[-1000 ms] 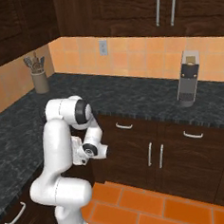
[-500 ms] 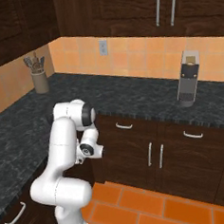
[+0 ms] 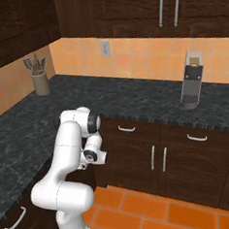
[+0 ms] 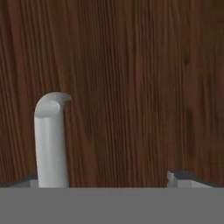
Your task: Take a straw from the drawer in front and place it inside the glass cup on the dining counter.
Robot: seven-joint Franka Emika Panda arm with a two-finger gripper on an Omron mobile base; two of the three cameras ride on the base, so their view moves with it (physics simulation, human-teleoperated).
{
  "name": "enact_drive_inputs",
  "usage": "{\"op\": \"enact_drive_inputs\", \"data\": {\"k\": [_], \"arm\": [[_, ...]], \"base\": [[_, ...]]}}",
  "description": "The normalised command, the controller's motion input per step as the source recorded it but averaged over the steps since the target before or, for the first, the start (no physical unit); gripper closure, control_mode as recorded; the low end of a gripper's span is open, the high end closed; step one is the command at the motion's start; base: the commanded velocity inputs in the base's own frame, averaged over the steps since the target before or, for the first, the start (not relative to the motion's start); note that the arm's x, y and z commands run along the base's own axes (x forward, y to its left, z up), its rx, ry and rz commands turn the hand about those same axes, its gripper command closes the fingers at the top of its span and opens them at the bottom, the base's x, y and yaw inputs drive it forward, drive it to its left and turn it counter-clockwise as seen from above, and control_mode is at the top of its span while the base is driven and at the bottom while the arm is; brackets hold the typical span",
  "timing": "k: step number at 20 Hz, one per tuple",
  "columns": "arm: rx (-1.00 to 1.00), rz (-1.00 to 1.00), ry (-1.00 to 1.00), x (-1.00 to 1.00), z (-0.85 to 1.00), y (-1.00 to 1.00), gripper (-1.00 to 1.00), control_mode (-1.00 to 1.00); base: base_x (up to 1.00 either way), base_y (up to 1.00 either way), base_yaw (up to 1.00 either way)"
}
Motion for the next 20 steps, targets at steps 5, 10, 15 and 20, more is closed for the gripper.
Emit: {"op": "enact_drive_inputs", "data": {"k": [5, 10, 15, 20], "arm": [[0.0, 0.0, 0.0, 0.0, -0.08, 0.29, 1.0, -1.0], [0.0, 0.0, -0.04, -0.02, 0.0, -0.07, 1.0, -1.0], [0.0, 0.0, -0.04, -0.16, 0.0, -0.53, 1.0, -1.0], [0.0, 0.0, -0.02, -0.18, 0.0, -0.94, 1.0, -1.0]], "base": [[0.0, 0.0, 0.0], [0.0, 0.0, 0.0], [0.0, 0.0, 0.0], [0.0, 0.0, 0.0]]}}
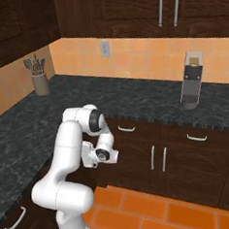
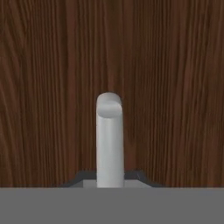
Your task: Take a straw from the drawer in front and place it inside the glass cup on the dining counter.
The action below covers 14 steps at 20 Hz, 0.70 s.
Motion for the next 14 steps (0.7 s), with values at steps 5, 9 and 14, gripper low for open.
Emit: {"op": "enact_drive_inputs", "data": {"k": [5, 9, 14], "arm": [[0.0, 0.0, 0.0, -0.12, 0.01, -1.0, 1.0, -1.0], [0.0, 0.0, 0.0, -0.02, 0.04, -1.0, 1.0, -1.0], [0.0, 0.0, 0.0, 0.0, 0.05, -1.0, 1.0, -1.0]], "base": [[0.0, 0.0, 0.0], [0.0, 0.0, 0.0], [0.0, 0.0, 0.0]]}}
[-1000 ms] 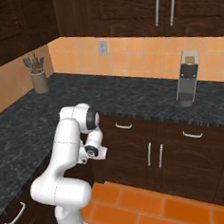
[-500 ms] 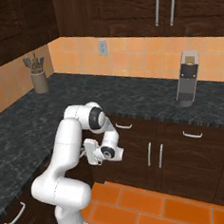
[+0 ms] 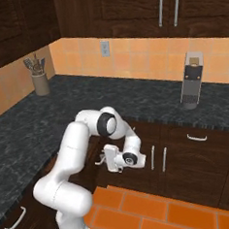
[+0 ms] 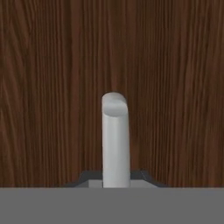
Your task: Take a straw from the drawer in front and place it inside the glass cup on the dining counter.
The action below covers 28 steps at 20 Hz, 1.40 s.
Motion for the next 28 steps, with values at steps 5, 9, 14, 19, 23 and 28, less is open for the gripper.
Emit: {"op": "enact_drive_inputs", "data": {"k": [5, 9, 14, 19, 23, 28], "arm": [[0.0, 0.0, 0.0, 0.0, 0.0, -0.99, -1.0, -1.0], [-0.01, 0.0, 0.0, 0.0, 0.0, -0.96, -1.0, -1.0], [-0.03, -0.01, -0.03, -0.02, 0.31, -0.79, -1.0, -1.0], [0.0, 0.0, -0.18, -0.17, 0.99, 0.08, -1.0, -1.0], [-0.1, 0.0, -0.21, -0.17, 1.0, 0.66, -1.0, -1.0], [-0.29, 0.0, -0.17, -0.09, 1.0, 0.88, -1.0, -1.0]], "base": [[0.0, 0.0, 0.0], [0.0, 0.0, 0.0], [0.0, 0.0, 0.0], [0.0, 0.0, 0.0], [0.0, 0.0, 0.0], [0.0, 0.0, 0.0]]}}
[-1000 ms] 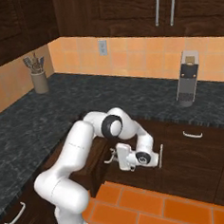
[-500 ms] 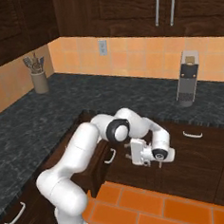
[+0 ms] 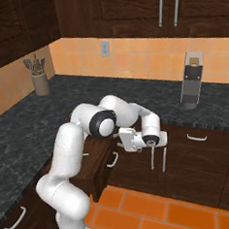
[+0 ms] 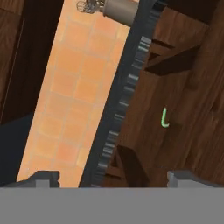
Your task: Take a straw from the drawer in front and place it inside the glass cup on the dining counter.
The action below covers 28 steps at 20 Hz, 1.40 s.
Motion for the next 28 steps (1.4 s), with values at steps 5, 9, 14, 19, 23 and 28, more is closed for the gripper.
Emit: {"op": "enact_drive_inputs", "data": {"k": [5, 9, 14, 19, 23, 28], "arm": [[-0.43, -0.08, -0.05, -0.11, 0.84, 0.76, -1.0, -1.0], [-0.46, -0.24, 0.05, -0.03, 0.23, 0.75, -1.0, -1.0], [-0.44, -0.24, 0.22, 0.15, -0.05, 0.57, -1.0, -1.0], [-0.36, -0.19, 0.21, 0.32, -0.35, 0.29, -1.0, -1.0], [-0.3, -0.16, 0.17, 0.36, -0.53, 0.08, -1.0, -1.0], [-0.18, -0.1, 0.15, 0.23, -0.59, 0.0, -1.0, -1.0]], "base": [[0.0, 0.0, 0.0], [0.0, 0.0, 0.0], [0.0, 0.0, 0.0], [0.0, 0.0, 0.0], [0.0, 0.0, 0.0], [0.0, 0.0, 0.0]]}}
